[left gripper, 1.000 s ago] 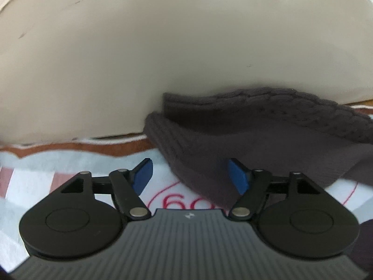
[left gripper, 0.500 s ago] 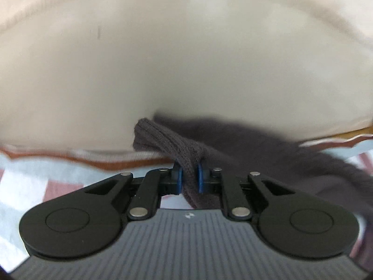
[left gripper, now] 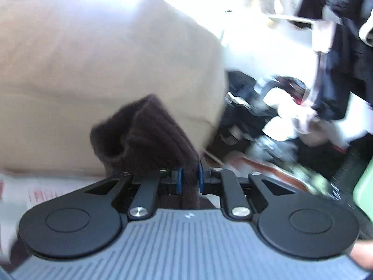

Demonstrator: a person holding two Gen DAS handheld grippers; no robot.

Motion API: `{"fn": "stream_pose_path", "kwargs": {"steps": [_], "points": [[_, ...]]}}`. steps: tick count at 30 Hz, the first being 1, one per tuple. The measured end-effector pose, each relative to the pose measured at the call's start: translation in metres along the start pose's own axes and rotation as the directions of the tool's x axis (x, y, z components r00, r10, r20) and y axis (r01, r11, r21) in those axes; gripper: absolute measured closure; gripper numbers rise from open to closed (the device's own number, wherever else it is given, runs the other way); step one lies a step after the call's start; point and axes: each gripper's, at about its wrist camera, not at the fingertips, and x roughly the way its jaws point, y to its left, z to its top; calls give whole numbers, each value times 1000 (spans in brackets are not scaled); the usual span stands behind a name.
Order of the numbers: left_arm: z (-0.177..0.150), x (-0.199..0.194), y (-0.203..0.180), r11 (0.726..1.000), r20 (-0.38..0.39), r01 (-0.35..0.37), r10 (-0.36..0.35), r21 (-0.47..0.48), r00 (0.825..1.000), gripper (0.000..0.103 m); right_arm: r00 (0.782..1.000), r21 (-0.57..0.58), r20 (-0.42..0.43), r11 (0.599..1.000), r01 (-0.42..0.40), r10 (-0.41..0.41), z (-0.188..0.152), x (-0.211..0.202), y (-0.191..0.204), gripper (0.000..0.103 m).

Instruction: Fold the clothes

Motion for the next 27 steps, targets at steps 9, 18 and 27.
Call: {"fn": "stream_pose_path", "kwargs": {"steps": [9,18,27], "points": [[-127,-24,61,940,-402,-282,186,-194,897,90,999,-20,-10,999,47,-47,6,-6,-5,40],[-139,-36,76,928,-459,-298,170,-222,872,84,990,-178,-120,982,57,-79,32,16,47,40],[-139,-45,90,919,-510,-316,159,-237,845,70,880,-117,-357,950,290,-312,86,73,125,40]]}}
